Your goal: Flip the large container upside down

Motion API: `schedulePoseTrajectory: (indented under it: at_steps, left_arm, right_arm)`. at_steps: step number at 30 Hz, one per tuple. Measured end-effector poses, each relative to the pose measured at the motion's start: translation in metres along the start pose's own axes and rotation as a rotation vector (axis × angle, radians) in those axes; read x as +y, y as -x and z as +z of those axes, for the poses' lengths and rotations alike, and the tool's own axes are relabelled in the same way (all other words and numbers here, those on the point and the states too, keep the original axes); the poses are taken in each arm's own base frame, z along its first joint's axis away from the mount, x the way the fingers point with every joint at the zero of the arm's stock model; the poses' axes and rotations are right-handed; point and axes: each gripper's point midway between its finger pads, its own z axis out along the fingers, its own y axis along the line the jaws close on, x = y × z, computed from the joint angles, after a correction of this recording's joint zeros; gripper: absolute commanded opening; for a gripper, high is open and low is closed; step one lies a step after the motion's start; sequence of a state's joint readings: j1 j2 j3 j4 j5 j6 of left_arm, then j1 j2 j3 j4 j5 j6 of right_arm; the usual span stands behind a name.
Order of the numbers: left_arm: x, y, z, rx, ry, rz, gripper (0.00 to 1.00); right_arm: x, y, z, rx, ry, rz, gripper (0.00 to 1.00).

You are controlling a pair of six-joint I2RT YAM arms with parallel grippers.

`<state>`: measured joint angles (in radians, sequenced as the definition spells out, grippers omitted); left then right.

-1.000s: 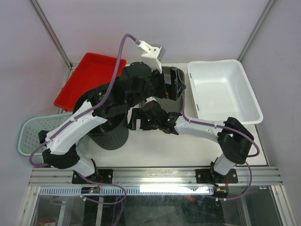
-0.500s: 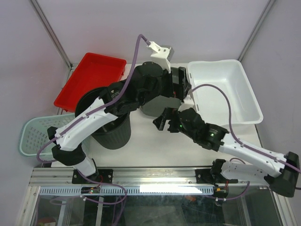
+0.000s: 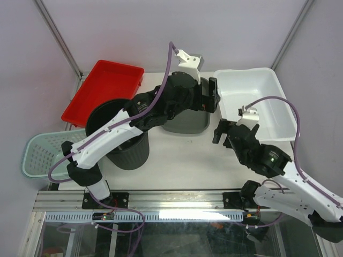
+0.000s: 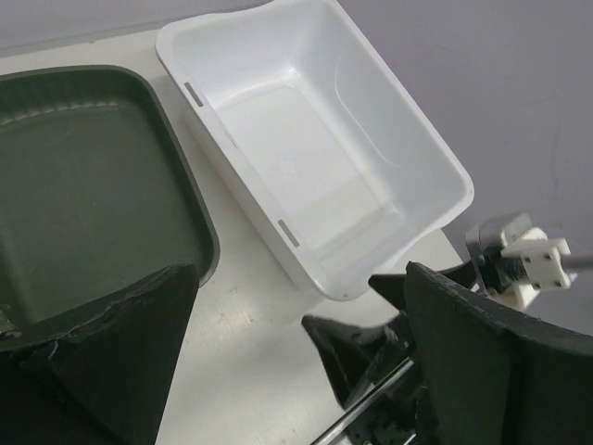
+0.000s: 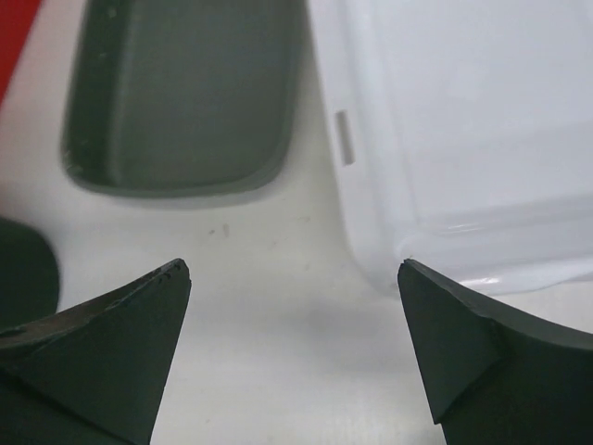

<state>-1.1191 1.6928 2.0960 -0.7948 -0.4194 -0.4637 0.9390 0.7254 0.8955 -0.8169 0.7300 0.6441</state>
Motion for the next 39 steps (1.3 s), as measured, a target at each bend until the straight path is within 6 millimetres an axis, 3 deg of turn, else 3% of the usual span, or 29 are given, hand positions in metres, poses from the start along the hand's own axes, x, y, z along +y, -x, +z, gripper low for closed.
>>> schedulePoseTrajectory:
  at_steps: [5, 9, 12, 18, 24, 29, 31, 37, 39]
  left_arm:
    - [0.004, 0.006, -0.004, -0.025, 0.019, -0.006, 0.99]
    - [0.011, 0.011, -0.015, -0.042, 0.03, -0.01, 0.99]
    - [0.014, 0.013, -0.021, -0.049, 0.033, -0.013, 0.99]
    - [0.019, 0.004, -0.022, -0.035, 0.039, -0.006, 0.99]
    - [0.021, -0.005, -0.018, -0.016, 0.042, 0.001, 0.99]
    - [0.023, -0.011, -0.017, -0.004, 0.043, 0.0, 0.99]
    - [0.022, -0.014, -0.017, 0.003, 0.039, -0.003, 0.99]
    - [0.023, -0.023, -0.014, 0.022, 0.036, -0.005, 0.99]
    - [0.023, -0.024, -0.014, 0.026, 0.035, -0.004, 0.99]
  right_arm:
    - [-0.041, 0.019, 0.036, 0.028, -0.189, -0.06, 0.99]
    - [-0.063, 0.019, 0.072, 0.142, -0.243, -0.078, 0.99]
    - [-0.059, 0.019, 0.099, 0.225, -0.21, -0.109, 0.99]
    - [-0.036, 0.011, 0.132, 0.317, -0.104, -0.179, 0.95]
    - [-0.034, 0.0, 0.153, 0.366, -0.092, -0.211, 0.59]
    - [-0.035, -0.012, 0.165, 0.41, -0.09, -0.221, 0.45]
    - [-0.034, -0.015, 0.166, 0.418, -0.086, -0.219, 0.39]
    - [-0.024, -0.013, 0.163, 0.421, -0.031, -0.194, 0.0]
    - [-0.018, -0.007, 0.156, 0.413, 0.0, -0.172, 0.0]
